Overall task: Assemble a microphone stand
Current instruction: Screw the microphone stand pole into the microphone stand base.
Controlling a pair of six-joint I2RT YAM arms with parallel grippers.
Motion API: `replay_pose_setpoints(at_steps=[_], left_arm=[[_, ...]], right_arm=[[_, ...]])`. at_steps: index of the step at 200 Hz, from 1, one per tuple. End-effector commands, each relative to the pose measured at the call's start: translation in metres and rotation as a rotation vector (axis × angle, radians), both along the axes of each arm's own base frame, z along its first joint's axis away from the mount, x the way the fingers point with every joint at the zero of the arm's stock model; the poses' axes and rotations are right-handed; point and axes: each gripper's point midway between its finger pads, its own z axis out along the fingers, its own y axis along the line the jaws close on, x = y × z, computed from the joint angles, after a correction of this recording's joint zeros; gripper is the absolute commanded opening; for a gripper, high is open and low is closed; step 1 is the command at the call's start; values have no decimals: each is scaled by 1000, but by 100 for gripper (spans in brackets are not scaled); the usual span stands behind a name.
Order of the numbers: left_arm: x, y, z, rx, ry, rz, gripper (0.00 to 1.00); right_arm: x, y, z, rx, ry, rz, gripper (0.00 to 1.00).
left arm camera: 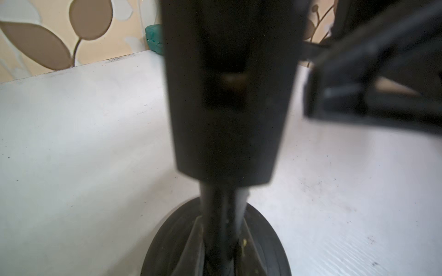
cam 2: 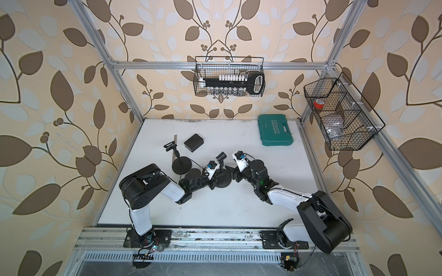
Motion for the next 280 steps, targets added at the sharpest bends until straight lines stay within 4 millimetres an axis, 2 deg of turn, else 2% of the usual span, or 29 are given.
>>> replay_pose_setpoints(at_steps=[1,37,79,138,179,212,229,245,259,280], left_arm=[[-8,6,-20,4,69,16,0],[-9,6,-23,5,73,13,0],[-9,5,-26,14,78,9,0],[-7,6,-28,28,71,15,1],[-6,5,-32,39,79,15,1],[-5,4,-35,44,83,14,1],[-5,3,-34,39,83,15,1],[-5,4,-32,35,82,15,4],[-5,3,-29,25,84,16,7],[-6,3,-20,-1,79,13,12]], right_arm=[[-24,12,-3,8,38,228,63],[-18,23,7,8,-1,341,63],[-9,40,8,8,-5,458,63],[-1,55,13,75,17,639,56],[-1,60,11,97,46,709,41],[-1,60,5,99,64,718,32],[0,60,2,101,67,710,23],[1,59,1,105,67,685,14],[7,57,-3,95,67,621,0],[11,53,-9,67,66,515,0]])
